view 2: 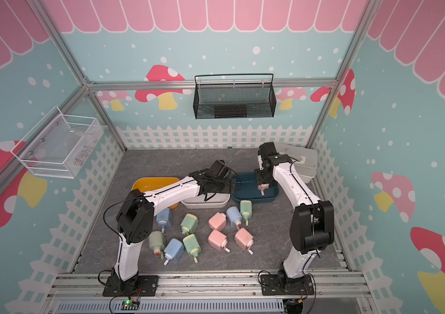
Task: Place the pencil sharpeners by color into the storage box
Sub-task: Place the pencil sharpener in the storage box.
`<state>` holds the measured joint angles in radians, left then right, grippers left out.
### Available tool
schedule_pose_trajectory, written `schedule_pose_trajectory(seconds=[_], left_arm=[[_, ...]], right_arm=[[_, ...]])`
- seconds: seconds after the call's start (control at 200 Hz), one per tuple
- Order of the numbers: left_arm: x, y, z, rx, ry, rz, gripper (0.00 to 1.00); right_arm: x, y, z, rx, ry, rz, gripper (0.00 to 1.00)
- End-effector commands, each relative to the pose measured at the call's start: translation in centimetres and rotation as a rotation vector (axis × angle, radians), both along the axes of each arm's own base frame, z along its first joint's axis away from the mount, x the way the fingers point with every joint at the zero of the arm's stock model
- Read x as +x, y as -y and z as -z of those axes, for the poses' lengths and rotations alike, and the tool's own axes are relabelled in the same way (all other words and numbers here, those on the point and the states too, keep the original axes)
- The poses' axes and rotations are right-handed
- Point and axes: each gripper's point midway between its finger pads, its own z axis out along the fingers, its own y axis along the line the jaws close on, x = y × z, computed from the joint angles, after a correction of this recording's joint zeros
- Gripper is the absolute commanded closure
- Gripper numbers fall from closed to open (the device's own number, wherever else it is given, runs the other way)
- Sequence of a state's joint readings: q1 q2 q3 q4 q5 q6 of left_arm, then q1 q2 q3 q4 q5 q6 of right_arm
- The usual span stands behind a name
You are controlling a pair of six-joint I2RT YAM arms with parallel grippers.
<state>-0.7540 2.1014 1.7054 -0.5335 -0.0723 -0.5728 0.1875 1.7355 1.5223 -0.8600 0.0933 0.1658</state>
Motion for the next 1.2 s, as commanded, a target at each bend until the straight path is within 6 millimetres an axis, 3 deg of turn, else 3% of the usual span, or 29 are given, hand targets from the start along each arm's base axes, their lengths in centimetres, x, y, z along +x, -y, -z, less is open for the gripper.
schedule_pose_trajectory(seconds=[0.0, 0.345, 0.635, 0.675, 0.78, 1.196], left_arm=[[0.2, 1.2, 0.7, -0.007, -0.015, 0.005, 0.01], [1.4, 1.9, 1.1, -0.011, -0.01, -0.023, 0.01], [1.4, 1.8, 2.1, -0.009, -0.036, -0.056, 0.01], [1.5, 1.7, 2.0, -0.007, -0.032, -0.059, 0.01], [1.8, 0.9, 2.0, 0.021, -0.017, -0.101, 0.01], [1.7, -0.1, 3.3, 0.053, -0.05, -0.172, 0.01]], right_arm=[[1.2, 1.0, -0.3, -0.047, 0.02, 0.038, 0.98], [2.1, 0.6, 1.6, -0.052, -0.051, 0.003, 0.9], [2.1, 2.1, 2.7, -0.098, -0.084, 0.034, 0.84], [2.2, 2.5, 4.0, -0.111, -0.113, 0.044, 0.83], [2.2, 2.4, 4.5, -0.096, -0.133, 0.062, 0.81], [1.8, 3.0, 5.2, -0.135, -0.177, 0.067, 0.7]])
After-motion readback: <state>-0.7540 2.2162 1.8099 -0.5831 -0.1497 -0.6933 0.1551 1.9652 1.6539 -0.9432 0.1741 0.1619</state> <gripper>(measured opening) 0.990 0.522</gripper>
